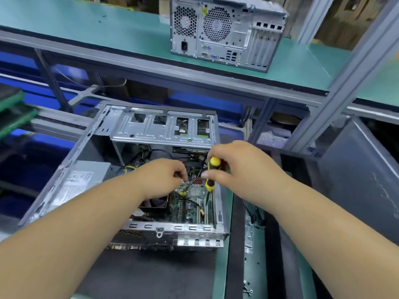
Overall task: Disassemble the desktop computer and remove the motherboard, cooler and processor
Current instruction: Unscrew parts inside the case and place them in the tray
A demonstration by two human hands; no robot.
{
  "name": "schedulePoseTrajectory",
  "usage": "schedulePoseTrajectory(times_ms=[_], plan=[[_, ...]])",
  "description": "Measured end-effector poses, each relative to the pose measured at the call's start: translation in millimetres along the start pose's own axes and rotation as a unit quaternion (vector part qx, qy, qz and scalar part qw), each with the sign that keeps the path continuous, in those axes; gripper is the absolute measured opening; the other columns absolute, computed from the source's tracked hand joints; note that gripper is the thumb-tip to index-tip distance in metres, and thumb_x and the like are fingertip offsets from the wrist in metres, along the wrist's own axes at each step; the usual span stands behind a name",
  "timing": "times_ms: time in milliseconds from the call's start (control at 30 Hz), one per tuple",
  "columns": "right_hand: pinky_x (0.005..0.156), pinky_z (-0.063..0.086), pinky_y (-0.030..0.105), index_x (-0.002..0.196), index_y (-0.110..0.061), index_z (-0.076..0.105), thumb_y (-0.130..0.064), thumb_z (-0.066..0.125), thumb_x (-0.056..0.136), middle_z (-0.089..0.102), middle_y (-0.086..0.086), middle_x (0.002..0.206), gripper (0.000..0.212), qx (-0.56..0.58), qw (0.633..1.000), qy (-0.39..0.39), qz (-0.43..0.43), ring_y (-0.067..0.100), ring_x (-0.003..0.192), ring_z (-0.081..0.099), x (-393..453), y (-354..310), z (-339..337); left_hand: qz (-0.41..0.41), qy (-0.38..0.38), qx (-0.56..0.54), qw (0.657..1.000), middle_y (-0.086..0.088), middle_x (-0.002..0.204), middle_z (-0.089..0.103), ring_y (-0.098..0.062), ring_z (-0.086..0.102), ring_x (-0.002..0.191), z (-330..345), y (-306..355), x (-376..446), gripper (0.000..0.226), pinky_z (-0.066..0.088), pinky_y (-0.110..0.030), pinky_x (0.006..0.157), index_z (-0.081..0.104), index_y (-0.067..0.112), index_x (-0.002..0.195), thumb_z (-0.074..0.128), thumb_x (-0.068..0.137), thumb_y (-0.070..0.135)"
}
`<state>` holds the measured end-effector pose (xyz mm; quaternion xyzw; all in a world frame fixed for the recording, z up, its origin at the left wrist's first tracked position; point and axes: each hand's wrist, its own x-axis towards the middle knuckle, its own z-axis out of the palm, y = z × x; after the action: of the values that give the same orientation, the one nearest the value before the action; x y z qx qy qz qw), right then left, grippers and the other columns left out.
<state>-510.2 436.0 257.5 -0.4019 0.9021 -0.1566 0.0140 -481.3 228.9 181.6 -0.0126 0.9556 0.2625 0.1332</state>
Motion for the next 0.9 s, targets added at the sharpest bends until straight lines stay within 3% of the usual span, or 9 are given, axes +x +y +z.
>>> schedulePoseTrajectory(times_ms=[100, 200, 267, 300, 367, 433, 533, 733, 900], plan=[[0.066, 0.028, 0.03, 0.099, -0.026, 0.059, -0.052, 0.061, 0.088, 0.045, -0.013, 0.075, 0.028, -0.055, 0.997, -0.061, -0.005, 0.011, 0.087, 0.039, 8, -5, 11, 0.053, -0.09, 0.039, 0.994, 0.02, 0.077, 0.056, 0.014, 0.052, 0.06, -3, 3, 16, 0.013, 0.033, -0.008, 0.048, 0.06, 0.04, 0.084, 0.059, 0.089, 0.029], [0.08, 0.03, 0.03, 0.101, -0.029, 0.06, -0.052, 0.06, 0.089, 0.049, -0.013, 0.078, 0.026, -0.08, 0.991, -0.105, -0.028, 0.012, 0.092, 0.041, 14, -7, 21, 0.093, -0.187, 0.094, 0.973, 0.018, 0.076, 0.053, 0.0, 0.051, 0.069, 2, 10, 35, 0.017, 0.039, -0.019, 0.063, 0.055, 0.04, 0.077, 0.06, 0.09, 0.031], [0.092, 0.03, 0.033, 0.1, -0.032, 0.061, -0.053, 0.059, 0.089, 0.055, -0.013, 0.082, 0.024, -0.079, 0.987, -0.132, -0.035, 0.013, 0.096, 0.042, 16, -7, 27, 0.116, -0.246, 0.14, 0.952, 0.014, 0.074, 0.052, -0.01, 0.05, 0.069, 9, 15, 45, 0.017, 0.036, -0.025, 0.064, 0.056, 0.035, 0.076, 0.059, 0.091, 0.029], [0.094, 0.029, 0.034, 0.099, -0.032, 0.061, -0.053, 0.059, 0.089, 0.057, -0.012, 0.082, 0.023, -0.078, 0.986, -0.143, -0.036, 0.013, 0.098, 0.042, 17, -7, 30, 0.129, -0.269, 0.156, 0.942, 0.009, 0.077, 0.054, -0.014, 0.049, 0.072, 12, 18, 48, 0.008, 0.035, -0.025, 0.065, 0.061, 0.029, 0.085, 0.059, 0.092, 0.027], [0.093, 0.027, 0.035, 0.099, -0.031, 0.062, -0.053, 0.059, 0.089, 0.058, -0.011, 0.08, 0.025, -0.084, 0.982, -0.165, -0.039, 0.012, 0.098, 0.04, 19, -8, 35, 0.147, -0.304, 0.159, 0.928, -0.001, 0.092, 0.061, -0.016, 0.049, 0.079, 18, 21, 54, 0.016, 0.035, -0.023, 0.072, 0.067, 0.016, 0.105, 0.06, 0.093, 0.024], [0.093, 0.026, 0.035, 0.101, -0.031, 0.063, -0.054, 0.058, 0.089, 0.058, -0.011, 0.08, 0.026, -0.091, 0.977, -0.185, -0.044, 0.011, 0.099, 0.038, 20, -8, 39, 0.154, -0.306, 0.143, 0.928, -0.007, 0.106, 0.065, -0.016, 0.048, 0.082, 22, 21, 58, 0.023, 0.034, -0.02, 0.073, 0.066, 0.012, 0.11, 0.062, 0.091, 0.024], [0.092, 0.025, 0.034, 0.102, -0.03, 0.064, -0.054, 0.057, 0.089, 0.059, -0.01, 0.083, 0.027, -0.086, 0.975, -0.203, -0.04, 0.012, 0.101, 0.038, 21, -10, 43, 0.162, -0.281, 0.121, 0.938, -0.011, 0.11, 0.065, -0.02, 0.049, 0.084, 29, 16, 60, 0.025, 0.029, -0.015, 0.061, 0.066, 0.008, 0.11, 0.064, 0.089, 0.023], [0.086, 0.019, 0.032, 0.099, -0.029, 0.063, -0.051, 0.058, 0.09, 0.058, -0.013, 0.082, 0.024, -0.083, 0.972, -0.212, -0.051, 0.011, 0.098, 0.038, 23, -8, 48, 0.136, -0.287, 0.092, 0.944, -0.008, 0.113, 0.066, -0.026, 0.059, 0.105, 49, 0, 59, 0.026, 0.047, -0.026, 0.086, 0.066, 0.013, 0.111, 0.065, 0.088, 0.025], [0.087, 0.019, 0.033, 0.102, -0.03, 0.062, -0.051, 0.057, 0.091, 0.064, -0.013, 0.095, 0.025, -0.096, 0.968, -0.228, -0.054, 0.012, 0.1, 0.041, 23, -4, 55, 0.118, -0.295, 0.083, 0.944, -0.004, 0.107, 0.067, -0.018, 0.056, 0.089, 53, -3, 60, 0.018, 0.039, -0.019, 0.07, 0.067, 0.019, 0.103, 0.066, 0.087, 0.027]])
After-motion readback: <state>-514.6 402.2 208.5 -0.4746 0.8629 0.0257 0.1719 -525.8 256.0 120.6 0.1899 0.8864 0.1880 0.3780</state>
